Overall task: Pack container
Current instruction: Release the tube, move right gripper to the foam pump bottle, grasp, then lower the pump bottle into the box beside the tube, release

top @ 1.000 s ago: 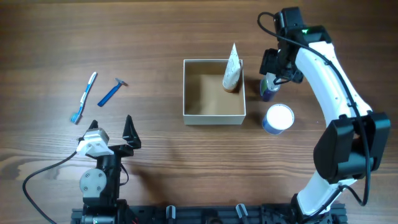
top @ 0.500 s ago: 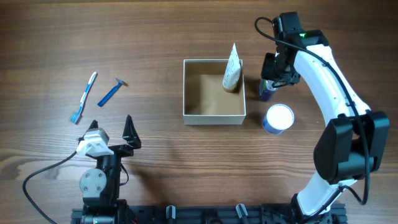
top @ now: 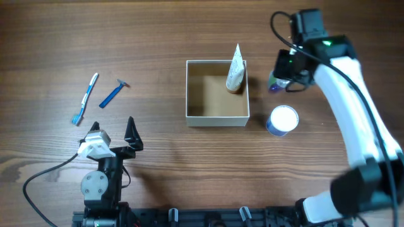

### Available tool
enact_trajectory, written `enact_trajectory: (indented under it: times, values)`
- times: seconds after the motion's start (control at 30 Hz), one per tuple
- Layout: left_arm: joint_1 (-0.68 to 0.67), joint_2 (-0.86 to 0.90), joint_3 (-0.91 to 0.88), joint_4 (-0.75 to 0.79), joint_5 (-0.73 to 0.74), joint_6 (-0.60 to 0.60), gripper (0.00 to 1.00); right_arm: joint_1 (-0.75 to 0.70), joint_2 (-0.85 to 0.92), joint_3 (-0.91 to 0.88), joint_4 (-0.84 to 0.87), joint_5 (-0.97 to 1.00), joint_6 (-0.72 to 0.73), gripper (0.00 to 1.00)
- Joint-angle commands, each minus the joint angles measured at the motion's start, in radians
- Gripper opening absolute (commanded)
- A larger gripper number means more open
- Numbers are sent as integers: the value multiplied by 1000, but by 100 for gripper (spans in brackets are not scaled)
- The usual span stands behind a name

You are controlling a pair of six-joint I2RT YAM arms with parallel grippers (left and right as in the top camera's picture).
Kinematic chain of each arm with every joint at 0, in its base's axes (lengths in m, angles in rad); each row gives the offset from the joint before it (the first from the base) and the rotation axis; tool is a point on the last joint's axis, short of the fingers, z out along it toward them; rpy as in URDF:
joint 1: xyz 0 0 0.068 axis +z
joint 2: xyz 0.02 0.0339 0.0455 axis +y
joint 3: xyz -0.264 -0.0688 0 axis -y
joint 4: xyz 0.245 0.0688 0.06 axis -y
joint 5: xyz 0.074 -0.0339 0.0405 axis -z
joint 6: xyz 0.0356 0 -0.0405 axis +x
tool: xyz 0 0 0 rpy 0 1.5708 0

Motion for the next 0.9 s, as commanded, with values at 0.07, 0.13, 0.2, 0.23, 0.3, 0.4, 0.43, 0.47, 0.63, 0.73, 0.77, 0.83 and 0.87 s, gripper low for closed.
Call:
enact_trajectory:
  times: [0.07,0.13,0.2,0.23,0.3,0.4,0.43,0.47,0.63,0.73,0.77,0.83,0.87]
  values:
    - [5,-3,-1,-5,-13,-11,100,2,-209,14,-138,-10,1,36]
    - [5,-3,-1,-5,-13,-11,100,2,-247,14,-181,-63,0,36]
    - [5,-3,-1,-5,-13,-11,100,2,-274,14,-212,-127,-1,36]
    - [5,-3,-1,-5,-13,-11,100,2,-283,14,-220,-156,-1,36]
    - [5,-3,-1,-5,-13,-11,100,2,-294,14,-224,-204,-1,36]
    - [5,-3,-1,-5,-13,-11,100,3,-292,14,-208,-271,-2,36]
    - [5,-3,-1,-5,-13,-11,100,10,-290,14,-201,-282,-2,36]
    - [5,-3,-1,-5,-13,-11,100,18,-289,14,-191,-290,-6,36]
    - [5,-3,-1,-5,-13,-11,100,105,-286,12,-118,-293,-18,36]
    - [5,-3,-1,-5,-13,-11,100,168,-278,12,-83,-275,-19,36]
    - [5,-3,-1,-5,-13,-11,100,180,-273,12,-79,-264,-18,36]
    - [5,-3,-1,-5,-13,-11,100,211,-249,12,-68,-229,-8,36]
    - [5,-3,-1,-5,-13,-11,100,217,-238,12,-66,-219,-5,36]
